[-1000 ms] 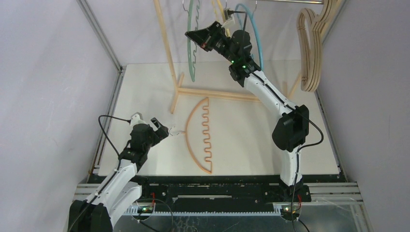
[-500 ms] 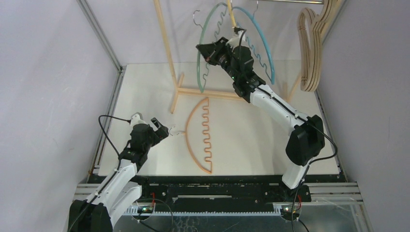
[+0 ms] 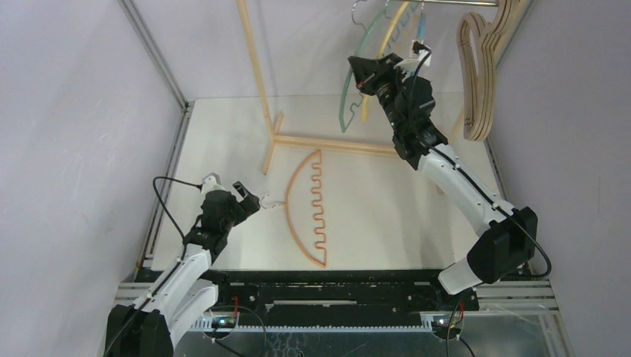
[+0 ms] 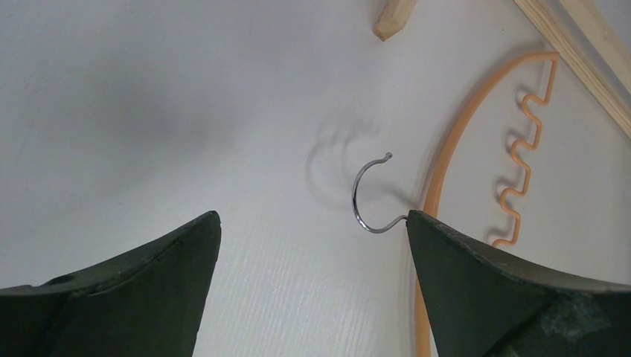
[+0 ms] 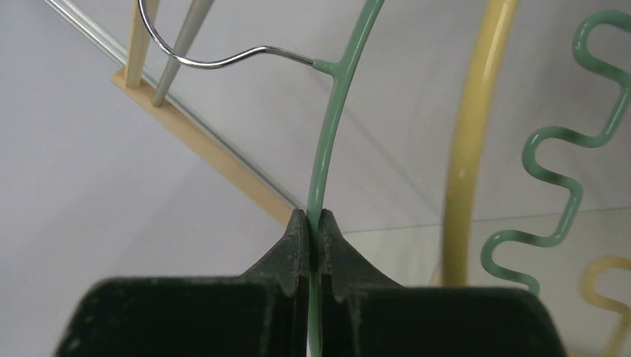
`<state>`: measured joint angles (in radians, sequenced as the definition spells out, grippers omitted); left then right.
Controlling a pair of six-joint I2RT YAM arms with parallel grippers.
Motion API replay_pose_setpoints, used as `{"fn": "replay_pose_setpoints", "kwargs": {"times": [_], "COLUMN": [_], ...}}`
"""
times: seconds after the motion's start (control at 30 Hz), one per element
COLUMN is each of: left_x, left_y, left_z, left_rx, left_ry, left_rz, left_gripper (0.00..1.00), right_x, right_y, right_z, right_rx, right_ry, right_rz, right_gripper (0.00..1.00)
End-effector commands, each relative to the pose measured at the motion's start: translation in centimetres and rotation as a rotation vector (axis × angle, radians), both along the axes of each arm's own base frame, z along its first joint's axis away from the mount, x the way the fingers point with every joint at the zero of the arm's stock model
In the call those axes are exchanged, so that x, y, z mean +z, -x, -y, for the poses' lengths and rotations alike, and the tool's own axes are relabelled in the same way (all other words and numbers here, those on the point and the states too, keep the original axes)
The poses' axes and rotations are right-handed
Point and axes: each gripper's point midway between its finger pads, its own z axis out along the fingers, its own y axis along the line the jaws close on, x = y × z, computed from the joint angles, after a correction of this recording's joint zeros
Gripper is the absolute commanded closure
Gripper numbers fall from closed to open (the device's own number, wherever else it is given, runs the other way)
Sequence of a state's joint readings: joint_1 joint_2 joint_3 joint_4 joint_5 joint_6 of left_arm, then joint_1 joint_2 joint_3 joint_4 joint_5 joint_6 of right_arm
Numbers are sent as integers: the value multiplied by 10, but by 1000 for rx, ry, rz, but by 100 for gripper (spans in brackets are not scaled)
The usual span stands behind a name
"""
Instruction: Organize the hangers
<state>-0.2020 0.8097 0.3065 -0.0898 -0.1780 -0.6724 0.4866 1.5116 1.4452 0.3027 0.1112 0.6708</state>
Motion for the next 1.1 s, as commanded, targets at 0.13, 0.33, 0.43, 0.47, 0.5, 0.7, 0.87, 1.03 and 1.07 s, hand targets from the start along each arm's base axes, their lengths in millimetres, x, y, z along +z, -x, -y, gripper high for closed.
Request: {"fn": "replay_pose_setpoints", "kwargs": {"times": [0.13, 0.33, 0.43, 0.47, 0.5, 0.7, 0.87, 1.03, 1.07], "left_x": [18, 19, 20, 21, 21, 20, 19, 19, 20], "left_y": [-10, -9, -9, -9, -9, -8, -9, -9, -9], "left_z": [2, 1, 1, 0, 0, 0, -1, 0, 0], "left_rx": [-10, -9, -8, -7, -8, -8, -7, -9, -9], "left_ry": [8, 7, 5, 4, 3, 0, -4, -2, -4], "left_rz": [62, 68, 71, 72, 71, 68, 66, 66, 67], "left_gripper": [1, 0, 0, 1, 1, 0, 0, 0, 0], "right_x": [51, 57, 63, 63, 64, 63, 58, 56, 55], "right_y": [31, 32, 26, 24, 21, 1, -16, -27, -28], "right_z": [-1, -32, -39, -41, -42, -44, -39, -30, -28], "right_rx": [26, 87, 82, 82, 78, 44, 7, -33, -42], "right_ry": [10, 64, 58, 55, 49, 31, 13, -4, -10], "right_rz": [163, 174, 177, 174, 171, 129, 100, 86, 86], "right_gripper": [100, 100, 100, 100, 100, 100, 100, 100, 100]}}
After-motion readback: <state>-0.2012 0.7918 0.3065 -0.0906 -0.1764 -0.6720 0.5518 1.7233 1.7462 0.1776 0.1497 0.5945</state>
